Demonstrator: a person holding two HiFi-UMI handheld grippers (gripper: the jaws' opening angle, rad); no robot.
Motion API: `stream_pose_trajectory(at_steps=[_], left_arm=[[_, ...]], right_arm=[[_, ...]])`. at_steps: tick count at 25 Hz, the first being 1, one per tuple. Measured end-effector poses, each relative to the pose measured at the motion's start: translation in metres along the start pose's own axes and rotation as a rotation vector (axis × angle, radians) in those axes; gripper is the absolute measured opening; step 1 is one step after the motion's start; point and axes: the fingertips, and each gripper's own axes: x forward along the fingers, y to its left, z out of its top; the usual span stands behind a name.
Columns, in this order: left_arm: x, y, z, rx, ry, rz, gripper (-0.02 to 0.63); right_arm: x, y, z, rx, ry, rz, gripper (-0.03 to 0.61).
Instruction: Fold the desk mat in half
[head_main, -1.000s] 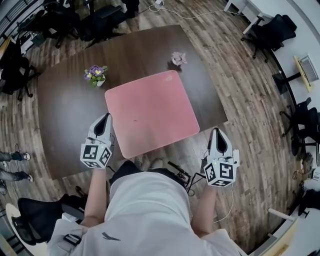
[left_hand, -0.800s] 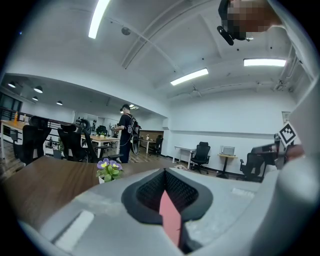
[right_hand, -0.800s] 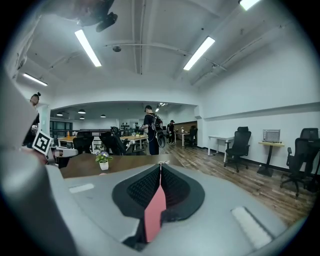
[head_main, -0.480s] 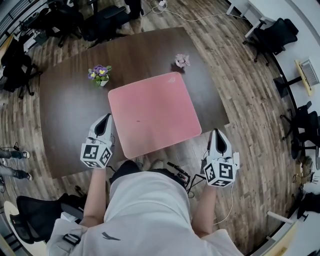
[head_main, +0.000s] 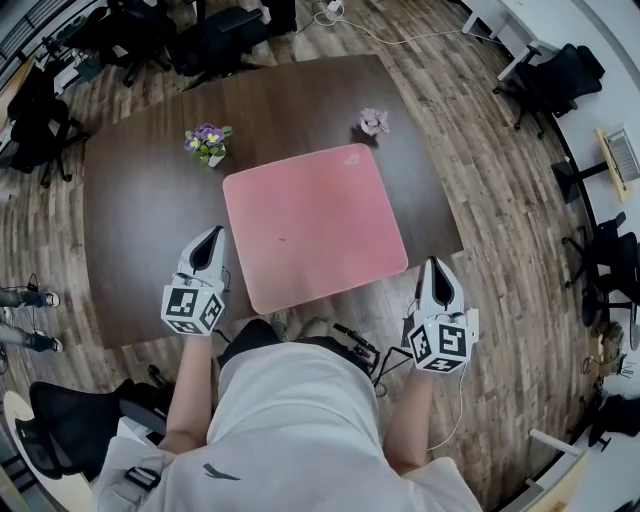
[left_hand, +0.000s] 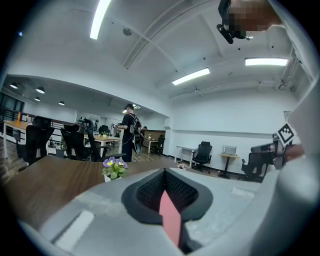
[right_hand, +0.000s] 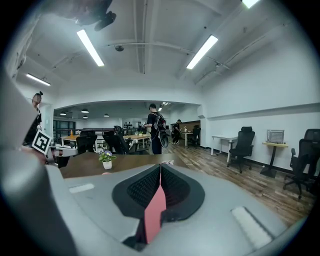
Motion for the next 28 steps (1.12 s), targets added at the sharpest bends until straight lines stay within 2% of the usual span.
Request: stream_pose_trajectory(at_steps=[17,28], left_arm=[[-0.024,0.035,-0.004,-0.026,0.001,0.106,0.005],[-0.018,0.045,-0.01,-0.037,0.018,0.111,0.005]], right_arm=[[0.042,0.032,0.008,-0.029,0.014,0.106,0.008],[0.052,0.035,0.012,-0.027,0.016,0.108,0.008]])
